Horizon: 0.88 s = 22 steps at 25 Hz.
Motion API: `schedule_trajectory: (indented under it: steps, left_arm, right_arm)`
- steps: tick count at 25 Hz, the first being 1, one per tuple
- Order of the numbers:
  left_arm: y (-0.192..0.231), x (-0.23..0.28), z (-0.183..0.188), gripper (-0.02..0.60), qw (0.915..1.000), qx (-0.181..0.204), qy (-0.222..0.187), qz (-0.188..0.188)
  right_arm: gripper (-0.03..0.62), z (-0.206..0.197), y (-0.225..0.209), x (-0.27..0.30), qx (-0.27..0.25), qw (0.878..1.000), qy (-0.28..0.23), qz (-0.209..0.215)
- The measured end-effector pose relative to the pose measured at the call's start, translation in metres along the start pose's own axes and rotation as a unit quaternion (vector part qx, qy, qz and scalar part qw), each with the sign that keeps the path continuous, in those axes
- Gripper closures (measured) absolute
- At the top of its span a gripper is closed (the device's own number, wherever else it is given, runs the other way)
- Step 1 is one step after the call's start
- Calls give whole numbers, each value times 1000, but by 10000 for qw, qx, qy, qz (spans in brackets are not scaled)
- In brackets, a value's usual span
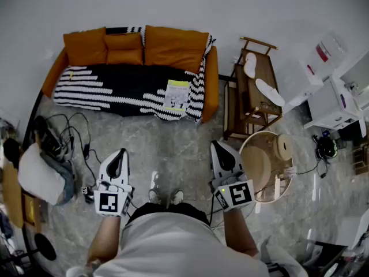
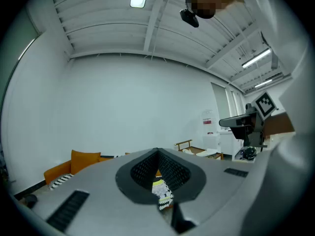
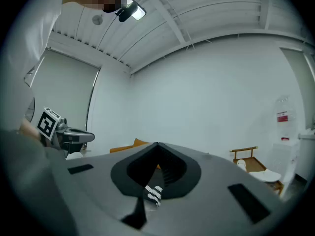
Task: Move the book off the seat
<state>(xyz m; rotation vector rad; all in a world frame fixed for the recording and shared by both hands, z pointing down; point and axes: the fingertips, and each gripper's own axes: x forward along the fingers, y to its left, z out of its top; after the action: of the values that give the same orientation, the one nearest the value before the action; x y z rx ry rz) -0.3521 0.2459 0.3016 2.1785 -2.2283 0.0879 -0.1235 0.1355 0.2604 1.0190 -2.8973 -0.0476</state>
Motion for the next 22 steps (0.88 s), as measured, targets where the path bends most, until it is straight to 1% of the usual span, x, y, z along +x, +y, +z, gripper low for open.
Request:
schedule_trajectory:
  steps: [6, 10, 14, 18, 22]
  left_arm:
    - [-4, 5, 0, 565, 10000, 45, 16, 20]
    - [-11, 11, -1, 565, 9999, 35, 138, 72]
    - [-26, 17, 2, 565, 9999, 119, 120, 36]
    - [-31, 23, 0, 565, 9998, 102, 135, 119]
    - [-30, 27, -21, 565, 9990, -9, 421, 143]
  right_arm:
    - [572, -2, -4, -2, 14, 9999, 44, 91]
    - [572, -1, -15, -5, 247, 9995, -38, 192]
    - [572, -7, -29, -10, 360, 9990, -74, 245]
    - [572, -18, -37, -11, 458, 9985, -6, 308]
    - [572, -35, -36, -7, 522, 9976, 204, 399]
